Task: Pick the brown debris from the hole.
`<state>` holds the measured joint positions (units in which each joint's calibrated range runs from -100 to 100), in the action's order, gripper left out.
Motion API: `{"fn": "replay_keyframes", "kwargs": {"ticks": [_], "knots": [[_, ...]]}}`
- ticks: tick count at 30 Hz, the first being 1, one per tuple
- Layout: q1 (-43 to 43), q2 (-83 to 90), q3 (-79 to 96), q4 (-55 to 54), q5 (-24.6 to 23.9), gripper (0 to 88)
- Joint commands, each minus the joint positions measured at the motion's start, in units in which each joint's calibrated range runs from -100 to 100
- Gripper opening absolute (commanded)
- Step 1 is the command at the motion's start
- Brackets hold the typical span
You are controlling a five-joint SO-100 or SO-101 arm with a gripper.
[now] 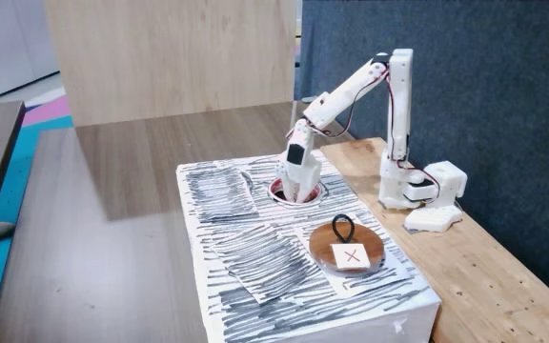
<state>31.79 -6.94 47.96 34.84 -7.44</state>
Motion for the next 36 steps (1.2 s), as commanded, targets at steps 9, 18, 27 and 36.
{"fn": "replay_keyframes", "kwargs": {"ticks": [9,18,27,36], "knots": [[0.2,0.3,-0.3,-0.3,-0.1,1.1],[0.2,1.3,-0.9,-0.7,-0.1,1.2],[-0.3,1.3,-0.5,-0.8,0.4,1.6],[-0.1,0.8,-0.5,-0.8,0.5,4.6]]}}
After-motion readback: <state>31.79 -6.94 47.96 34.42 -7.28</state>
